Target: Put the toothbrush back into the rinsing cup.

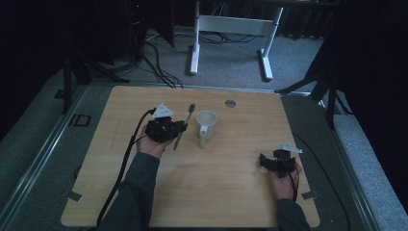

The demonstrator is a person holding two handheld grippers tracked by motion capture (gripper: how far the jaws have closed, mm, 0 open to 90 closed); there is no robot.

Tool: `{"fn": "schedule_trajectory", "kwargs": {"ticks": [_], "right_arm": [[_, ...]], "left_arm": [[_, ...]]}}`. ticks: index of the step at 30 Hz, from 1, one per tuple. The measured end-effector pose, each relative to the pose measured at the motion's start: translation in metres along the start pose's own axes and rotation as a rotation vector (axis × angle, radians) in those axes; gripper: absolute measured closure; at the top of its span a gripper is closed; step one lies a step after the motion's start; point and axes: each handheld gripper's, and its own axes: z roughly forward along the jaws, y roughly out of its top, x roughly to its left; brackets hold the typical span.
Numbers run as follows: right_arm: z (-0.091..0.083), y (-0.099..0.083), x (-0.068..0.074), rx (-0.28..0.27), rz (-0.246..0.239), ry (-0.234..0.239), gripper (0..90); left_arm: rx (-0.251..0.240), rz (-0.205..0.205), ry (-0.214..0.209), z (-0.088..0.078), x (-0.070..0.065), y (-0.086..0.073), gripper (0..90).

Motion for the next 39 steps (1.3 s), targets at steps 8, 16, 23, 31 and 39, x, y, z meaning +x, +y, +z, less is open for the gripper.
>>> {"fn": "schedule_trajectory", "kwargs": {"ticks": [8, 16, 23, 31, 39], "right_arm": [[0.0, 0.0, 0.0001, 0.0, 0.001, 0.0, 18.1], [0.0, 0.0, 0.0001, 0.0, 0.001, 0.0, 18.1], [0.0, 0.0, 0.0001, 0.0, 0.001, 0.0, 18.1], [0.0001, 0.0001, 0.0, 0.0, 0.0, 0.001, 18.1], [0.0001, 0.0001, 0.0, 0.0, 0.0, 0.001, 18.0]], "left_arm": [[-0.033, -0.01, -0.004, 0.0014, -0.0016, 0.0006, 78.7], [-0.068, 0.005, 0.001, -0.0001, -0.0012, 0.0018, 78.7], [-0.091, 0.003, -0.001, 0.0004, -0.0012, 0.0022, 78.7], [-0.117, -0.006, -0.013, 0.0016, -0.0016, 0.0029, 78.7], [-0.143, -0.011, -0.017, 0.0026, -0.0025, 0.0053, 78.7]]}}
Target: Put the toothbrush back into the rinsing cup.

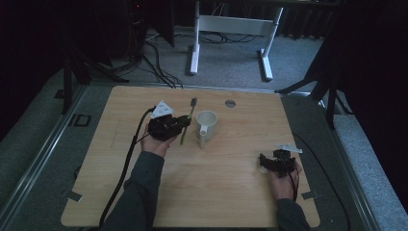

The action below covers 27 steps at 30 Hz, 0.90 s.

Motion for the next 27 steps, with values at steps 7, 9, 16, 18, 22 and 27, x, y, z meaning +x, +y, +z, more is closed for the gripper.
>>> {"fn": "schedule_trajectory", "kwargs": {"ticks": [7, 9, 16, 18, 22, 27], "right_arm": [[0.0001, 0.0, 0.0, -0.001, 0.001, 0.0, 18.1], [0.0, 0.0, -0.0001, 0.0, -0.001, 0.0, 18.1], [0.0, 0.0, 0.0, 0.0, 0.0, 0.0, 18.0], [0.0, 0.0, -0.0001, -0.001, -0.001, 0.0, 18.1], [0.0, 0.0, 0.0, 0.0, 0.0, 0.0, 18.0], [0.0, 0.0, -0.0001, -0.001, -0.001, 0.0, 18.1]], "left_arm": [[-0.016, 0.001, 0.002, 0.0012, -0.0017, 0.0037, 78.8], [-0.021, 0.003, 0.002, 0.0019, -0.0028, 0.0052, 78.7], [-0.035, -0.004, 0.006, 0.0044, -0.0032, 0.0058, 78.8], [-0.045, -0.005, 0.007, 0.0039, -0.0032, 0.0063, 78.8], [-0.062, -0.01, 0.009, 0.0037, -0.0039, 0.0075, 78.8], [-0.072, -0.013, 0.01, 0.0045, -0.0041, 0.0079, 78.8]]}}
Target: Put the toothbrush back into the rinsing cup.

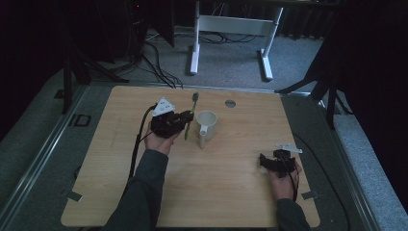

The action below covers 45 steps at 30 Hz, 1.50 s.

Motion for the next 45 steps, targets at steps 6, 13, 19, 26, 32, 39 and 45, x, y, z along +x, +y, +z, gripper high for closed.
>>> {"fn": "schedule_trajectory", "kwargs": {"ticks": [6, 13, 19, 26, 32, 39, 45], "right_arm": [[0.0, 0.0, 0.0, 0.0, 0.001, 0.0, 18.1], [0.0, 0.0, 0.0, 0.0, 0.001, 0.0, 18.1], [0.0, 0.0, 0.0, 0.0, 0.0, 0.0, 18.1], [0.0, 0.0, 0.0, 0.0, 0.0, 0.0, 18.1], [0.0, 0.0, 0.0, 0.0, -0.001, 0.0, 18.1], [0.0, 0.0, 0.0, 0.0, -0.001, 0.0, 18.1], [0.0, 0.0, 0.0, 0.0, -0.002, 0.0, 18.1]], "left_arm": [[-0.03, -0.003, -0.001, 0.001, 0.0, 0.001, 78.8], [-0.038, -0.006, -0.003, 0.003, -0.001, 0.002, 78.8], [-0.057, -0.011, -0.002, 0.004, -0.002, 0.003, 78.8], [-0.068, -0.009, -0.002, 0.006, -0.004, 0.004, 78.8], [-0.081, -0.004, -0.001, 0.007, -0.005, 0.004, 78.8], [-0.107, 0.022, -0.004, 0.009, -0.008, 0.005, 78.8], [-0.134, 0.051, -0.009, 0.009, -0.01, 0.005, 78.8]]}}
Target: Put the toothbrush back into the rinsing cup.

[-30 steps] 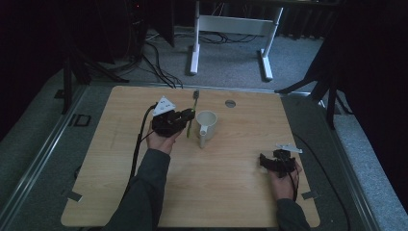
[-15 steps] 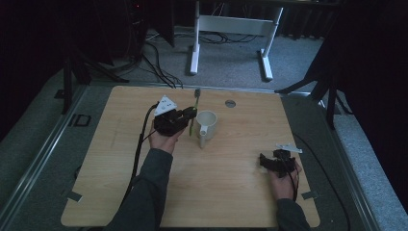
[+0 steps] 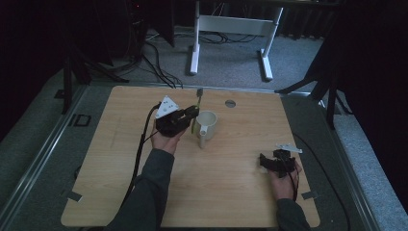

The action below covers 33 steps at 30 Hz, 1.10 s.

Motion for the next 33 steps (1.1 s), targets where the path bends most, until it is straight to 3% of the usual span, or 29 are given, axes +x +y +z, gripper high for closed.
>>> {"fn": "schedule_trajectory", "kwargs": {"ticks": [33], "right_arm": [[-0.0001, 0.0, 0.0002, 0.0, 0.0, 0.0, 18.1]], "left_arm": [[-0.044, 0.013, -0.046, 0.0095, -0.0053, -0.0019, 78.7]]}}
